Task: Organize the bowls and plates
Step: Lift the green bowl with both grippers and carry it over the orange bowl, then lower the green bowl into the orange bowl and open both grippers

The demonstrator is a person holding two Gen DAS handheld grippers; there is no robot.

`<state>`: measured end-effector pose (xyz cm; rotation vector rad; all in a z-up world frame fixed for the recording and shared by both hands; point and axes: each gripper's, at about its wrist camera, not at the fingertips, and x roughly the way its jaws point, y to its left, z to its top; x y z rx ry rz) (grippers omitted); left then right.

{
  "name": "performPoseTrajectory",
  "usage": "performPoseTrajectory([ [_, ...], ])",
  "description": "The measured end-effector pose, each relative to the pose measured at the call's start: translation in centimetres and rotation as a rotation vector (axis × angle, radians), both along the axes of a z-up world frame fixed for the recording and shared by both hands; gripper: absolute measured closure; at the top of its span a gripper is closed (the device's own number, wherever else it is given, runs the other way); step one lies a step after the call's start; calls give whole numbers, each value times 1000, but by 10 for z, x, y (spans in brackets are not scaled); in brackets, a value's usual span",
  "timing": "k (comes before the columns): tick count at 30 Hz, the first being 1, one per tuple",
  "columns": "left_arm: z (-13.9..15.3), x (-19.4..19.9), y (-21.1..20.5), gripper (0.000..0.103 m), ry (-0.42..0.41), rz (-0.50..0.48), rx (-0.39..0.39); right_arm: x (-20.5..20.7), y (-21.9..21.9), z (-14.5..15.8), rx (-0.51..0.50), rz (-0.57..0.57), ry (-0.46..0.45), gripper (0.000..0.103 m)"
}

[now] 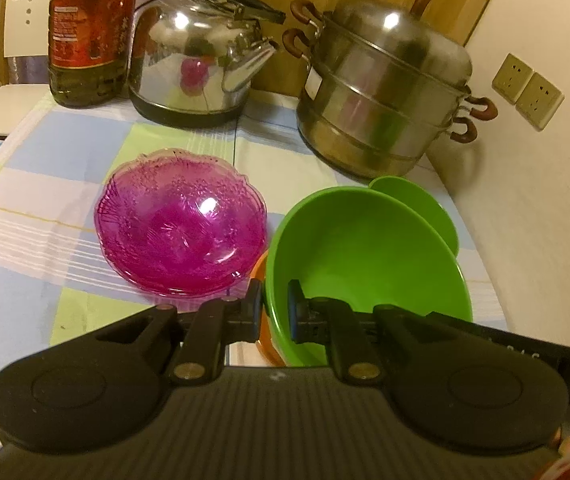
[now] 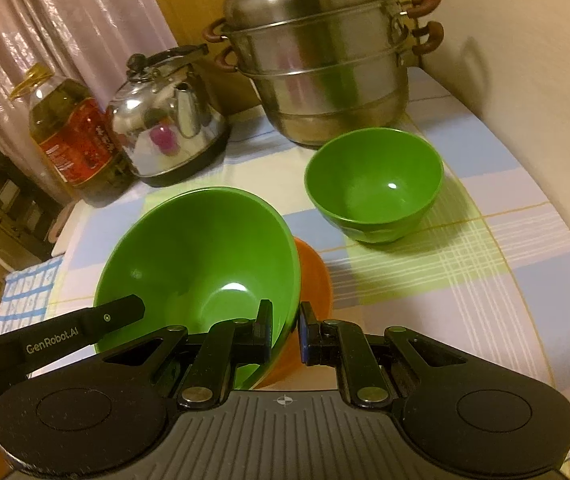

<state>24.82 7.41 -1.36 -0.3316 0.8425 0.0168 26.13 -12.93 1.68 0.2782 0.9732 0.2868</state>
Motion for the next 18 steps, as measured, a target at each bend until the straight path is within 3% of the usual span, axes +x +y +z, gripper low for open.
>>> performPoseTrajectory([
  [18,-25,19,-5,92,37,-3,13,15,7,-24,-49,-2,21,90],
])
